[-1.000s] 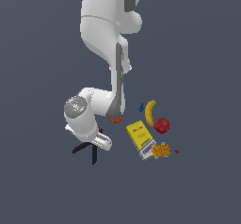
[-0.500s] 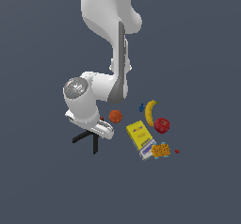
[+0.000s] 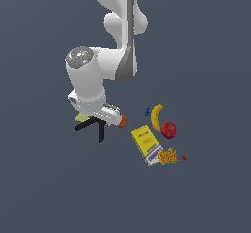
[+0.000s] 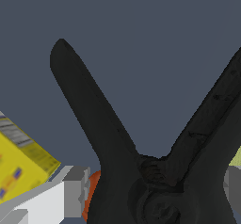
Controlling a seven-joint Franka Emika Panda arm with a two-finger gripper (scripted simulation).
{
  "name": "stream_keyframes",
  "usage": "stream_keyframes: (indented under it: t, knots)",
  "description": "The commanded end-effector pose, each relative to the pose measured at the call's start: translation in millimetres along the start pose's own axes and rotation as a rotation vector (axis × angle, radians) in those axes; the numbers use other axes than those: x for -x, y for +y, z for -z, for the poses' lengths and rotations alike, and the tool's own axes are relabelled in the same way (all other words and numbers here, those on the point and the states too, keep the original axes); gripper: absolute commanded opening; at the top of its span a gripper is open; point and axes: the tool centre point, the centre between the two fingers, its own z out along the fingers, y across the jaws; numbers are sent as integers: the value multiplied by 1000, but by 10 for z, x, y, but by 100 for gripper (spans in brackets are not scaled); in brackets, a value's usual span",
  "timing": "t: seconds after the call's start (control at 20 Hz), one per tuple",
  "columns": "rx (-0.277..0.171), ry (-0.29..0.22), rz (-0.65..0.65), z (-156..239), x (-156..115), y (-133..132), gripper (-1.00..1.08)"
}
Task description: Pick up a designated object from a clutter of objects.
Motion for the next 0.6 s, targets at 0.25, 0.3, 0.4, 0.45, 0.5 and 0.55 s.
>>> stream_keyframes:
  t: [0.25,0.3,0.4,0.45,0.5,0.55]
  knots:
    - [0,2,-1,581,344,52,-100]
    - [0,2,-1,658,391,59,-100]
    - [1,2,-1,816,484,73,-100]
    - [1,2,-1,896,530,80,-100]
    - [1,2,-1,976,577,87,-100]
    - [2,2,-1,1058,625,94,-100]
